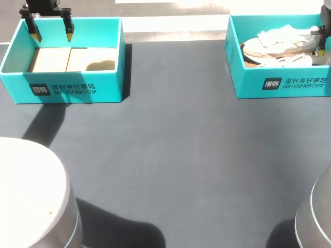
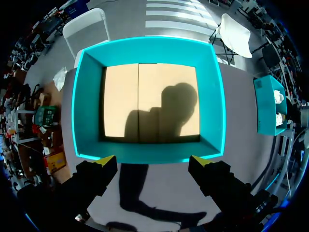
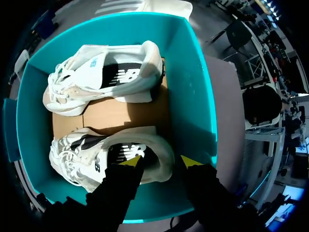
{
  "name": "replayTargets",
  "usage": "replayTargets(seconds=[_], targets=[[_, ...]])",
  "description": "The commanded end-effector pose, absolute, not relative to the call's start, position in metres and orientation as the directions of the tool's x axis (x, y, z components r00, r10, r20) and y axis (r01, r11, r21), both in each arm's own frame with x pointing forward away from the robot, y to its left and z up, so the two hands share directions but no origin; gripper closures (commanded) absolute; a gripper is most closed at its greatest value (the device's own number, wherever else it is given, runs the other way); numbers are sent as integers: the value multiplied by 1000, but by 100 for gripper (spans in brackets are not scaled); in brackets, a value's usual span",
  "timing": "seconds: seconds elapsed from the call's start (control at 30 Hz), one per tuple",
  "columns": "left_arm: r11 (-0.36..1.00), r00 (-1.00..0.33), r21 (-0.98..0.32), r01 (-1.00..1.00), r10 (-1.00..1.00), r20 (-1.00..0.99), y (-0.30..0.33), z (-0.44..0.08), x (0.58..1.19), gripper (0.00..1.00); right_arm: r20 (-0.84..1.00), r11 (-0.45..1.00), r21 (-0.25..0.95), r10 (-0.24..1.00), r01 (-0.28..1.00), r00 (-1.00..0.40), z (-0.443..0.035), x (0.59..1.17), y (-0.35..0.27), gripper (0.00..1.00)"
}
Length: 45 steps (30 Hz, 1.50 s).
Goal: Take the shoe out of the shoebox, open the shoe tongue, remove and reinsert the insole, then place the shoe into the shoebox
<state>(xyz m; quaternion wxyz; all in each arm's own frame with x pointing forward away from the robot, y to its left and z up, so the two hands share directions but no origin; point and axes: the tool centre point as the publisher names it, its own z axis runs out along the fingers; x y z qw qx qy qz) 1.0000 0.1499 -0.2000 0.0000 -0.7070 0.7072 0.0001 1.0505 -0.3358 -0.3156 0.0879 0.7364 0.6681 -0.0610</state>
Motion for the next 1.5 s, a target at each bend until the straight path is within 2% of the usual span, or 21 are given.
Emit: replayTargets(seconds=[0.03, 0.37, 0.5, 0.57, 0.6, 0.67, 0.7, 0.73, 0.77, 1.07, 1.3, 1.5], targets=[[0, 0, 0, -1000, -1000, 0, 150, -200, 1000, 0, -197, -91, 55, 975, 994, 100, -325, 1050, -341, 52], [0, 0, 0, -1000, -1000, 0, 150, -200, 1000, 0, -202, -93, 50, 974, 994, 101, -348, 1052, -350, 50], [0, 0, 0, -1000, -1000, 0, 150, -200, 1000, 0, -195, -91, 40, 976, 995, 97, -360, 1050, -348, 41], [0, 0, 0, -1000, -1000, 0, 150, -200, 1000, 0, -194, -91, 33, 976, 995, 96, -363, 1050, -348, 51], [0, 0, 0, -1000, -1000, 0, 150, -200, 1000, 0, -198, -91, 27, 976, 995, 95, -364, 1050, -348, 52], [0, 0, 0, -1000, -1000, 0, 150, -200, 1000, 0, -199, -98, 20, 975, 995, 100, -367, 1049, -348, 66], [0, 0, 0, -1000, -1000, 0, 150, -200, 1000, 0, -204, -101, 15, 974, 995, 102, -368, 1048, -349, 76], [0, 0, 0, -1000, -1000, 0, 150, -200, 1000, 0, -207, -102, 15, 973, 995, 103, -368, 1047, -349, 95], [0, 0, 0, -1000, -1000, 0, 150, -200, 1000, 0, -212, -102, 15, 972, 995, 103, -368, 1045, -349, 100], [0, 0, 0, -1000, -1000, 0, 150, -200, 1000, 0, -250, -71, 14, 965, 997, 72, -341, 1036, -352, 100], [0, 0, 0, -1000, -1000, 0, 150, -200, 1000, 0, -280, -86, -7, 957, 996, 80, -262, 1028, -346, 100], [0, 0, 0, -1000, -1000, 0, 150, -200, 1000, 0, -283, -129, 34, 950, 991, 133, -197, 1025, -333, 100]])
